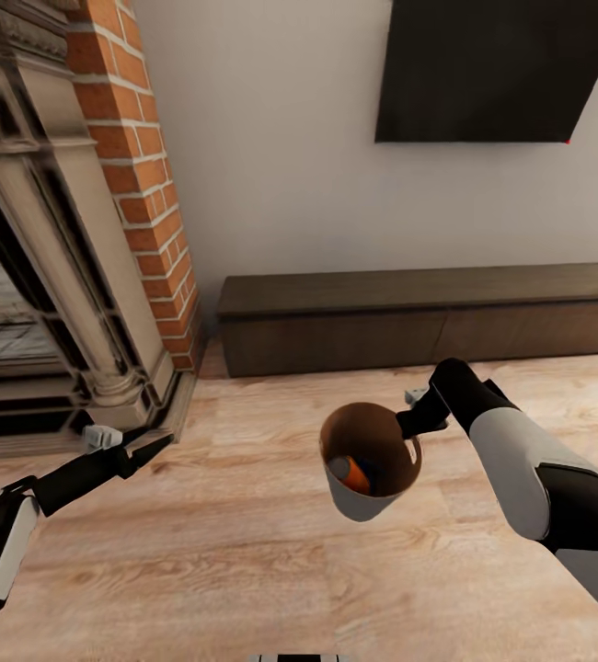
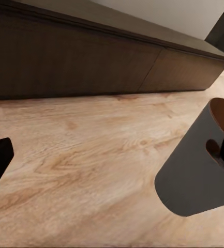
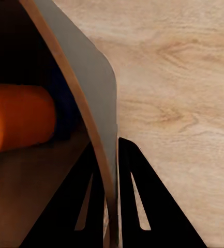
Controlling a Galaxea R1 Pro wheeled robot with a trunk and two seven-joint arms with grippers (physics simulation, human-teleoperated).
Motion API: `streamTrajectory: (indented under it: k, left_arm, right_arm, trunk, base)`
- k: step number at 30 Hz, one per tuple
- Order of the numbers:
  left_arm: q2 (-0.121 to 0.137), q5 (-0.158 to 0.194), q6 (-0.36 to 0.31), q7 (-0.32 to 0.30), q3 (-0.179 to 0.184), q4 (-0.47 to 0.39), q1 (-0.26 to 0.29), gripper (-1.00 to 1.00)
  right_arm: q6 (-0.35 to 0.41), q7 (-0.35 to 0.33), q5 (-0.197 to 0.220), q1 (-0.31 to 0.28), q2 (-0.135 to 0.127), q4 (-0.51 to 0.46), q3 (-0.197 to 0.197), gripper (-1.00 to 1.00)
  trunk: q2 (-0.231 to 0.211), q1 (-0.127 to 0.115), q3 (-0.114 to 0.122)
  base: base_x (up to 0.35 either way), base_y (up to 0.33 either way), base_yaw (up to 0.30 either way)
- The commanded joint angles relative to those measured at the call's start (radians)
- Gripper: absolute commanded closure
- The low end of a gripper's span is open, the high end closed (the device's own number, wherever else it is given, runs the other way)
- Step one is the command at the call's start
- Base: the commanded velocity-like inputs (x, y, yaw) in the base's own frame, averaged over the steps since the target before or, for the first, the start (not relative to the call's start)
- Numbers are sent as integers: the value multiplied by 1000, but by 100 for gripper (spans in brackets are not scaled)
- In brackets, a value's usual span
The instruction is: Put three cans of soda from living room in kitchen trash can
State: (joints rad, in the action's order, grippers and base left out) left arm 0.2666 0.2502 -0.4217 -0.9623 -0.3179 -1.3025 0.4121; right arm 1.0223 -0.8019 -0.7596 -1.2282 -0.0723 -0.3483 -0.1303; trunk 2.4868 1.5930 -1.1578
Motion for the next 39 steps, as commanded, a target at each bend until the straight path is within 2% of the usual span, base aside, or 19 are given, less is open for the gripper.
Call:
streamTrajectory:
  k: [1,21,22,23,25,26,27,28,30,31,32,34,37,39]
  left_arm:
    - [0,-1,-1,1,0,2,0,-100]
    - [-1,-4,-26,9,-1,15,2,-100]
    - [-1,-6,-26,14,-1,16,2,-100]
    - [-1,-24,-26,39,-2,17,2,-100]
    - [-3,-94,-25,151,-5,19,2,-100]
    - [-5,-167,-25,283,-6,20,2,-100]
    - [-20,-276,-21,543,-8,31,2,-100]
    - [-50,-328,-16,722,-7,49,2,-100]
    - [-84,-362,-8,880,-4,72,3,-100]
    - [-110,-384,11,997,-3,102,3,-100]
    - [-127,-397,42,1073,-3,140,3,-100]
    - [-140,-405,83,1123,-3,195,4,-100]
    - [-152,-415,216,1207,-3,392,22,-100]
    - [-156,-418,251,1240,-3,443,36,-100]
  right_arm:
    - [12,-5,32,-1,0,0,-8,100]
    - [12,-5,32,0,0,1,-8,100]
    - [12,-5,32,0,0,1,-8,100]
    - [12,-5,32,1,0,1,-8,100]
    - [12,-5,32,2,0,1,-8,100]
    - [12,-5,33,3,0,1,-8,100]
    - [12,-5,33,3,0,1,-8,100]
    - [12,-5,33,4,0,1,-8,100]
    - [12,-5,33,5,0,1,-8,100]
    - [12,-5,33,8,-1,0,-8,100]
    - [12,-5,34,11,-1,-1,-8,100]
    - [12,-5,34,13,-1,-1,-8,100]
    - [12,-5,34,15,0,-1,-7,100]
    - [12,-5,33,16,-1,-1,-7,100]
  trunk:
    - [0,0,0]
    - [0,0,0]
    - [0,0,0]
    - [0,0,0]
    - [0,0,0]
    - [0,0,0]
    - [0,0,0]
    - [0,0,0]
    - [0,0,0]
    - [0,0,0]
    - [0,0,0]
    - [0,0,0]
    - [0,0,0]
    - [0,0,0]
  base:
    - [-188,262,0]
    - [-32,304,0]
    - [0,319,0]
    - [0,319,0]
    - [0,319,0]
    - [0,319,0]
    - [0,319,0]
    - [0,319,0]
    - [0,319,0]
    - [0,319,0]
    - [0,319,0]
    - [0,319,0]
    - [0,310,0]
    - [0,271,0]
